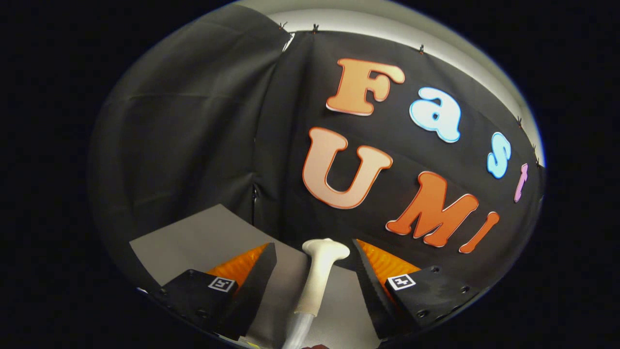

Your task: Iron the clothes twice with a garment steamer, once on the left side and once on the right side.

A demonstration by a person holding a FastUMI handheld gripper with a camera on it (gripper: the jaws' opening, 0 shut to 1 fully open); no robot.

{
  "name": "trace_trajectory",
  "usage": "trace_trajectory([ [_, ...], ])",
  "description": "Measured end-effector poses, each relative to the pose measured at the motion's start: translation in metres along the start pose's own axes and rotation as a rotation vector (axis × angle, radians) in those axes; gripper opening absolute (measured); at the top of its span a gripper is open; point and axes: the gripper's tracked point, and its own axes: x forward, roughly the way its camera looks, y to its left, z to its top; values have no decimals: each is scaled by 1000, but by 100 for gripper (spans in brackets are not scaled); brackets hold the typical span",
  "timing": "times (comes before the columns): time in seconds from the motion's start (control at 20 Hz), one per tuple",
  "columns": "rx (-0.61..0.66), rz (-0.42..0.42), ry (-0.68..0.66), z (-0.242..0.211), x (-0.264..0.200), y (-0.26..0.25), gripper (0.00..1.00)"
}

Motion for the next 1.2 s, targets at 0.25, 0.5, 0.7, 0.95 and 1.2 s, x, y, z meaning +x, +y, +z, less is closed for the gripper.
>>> trace_trajectory([
  [0.25, 80, -23, 174, -58, 54, -8, 99],
  [0.5, 171, -1, 296, -90, 67, -4, 98],
  [0.7, 158, 12, 398, -115, 70, -2, 89],
  [0.95, 222, 43, 436, -128, 71, -7, 52],
  [1.2, 240, 85, 344, -112, 56, -7, 42],
])
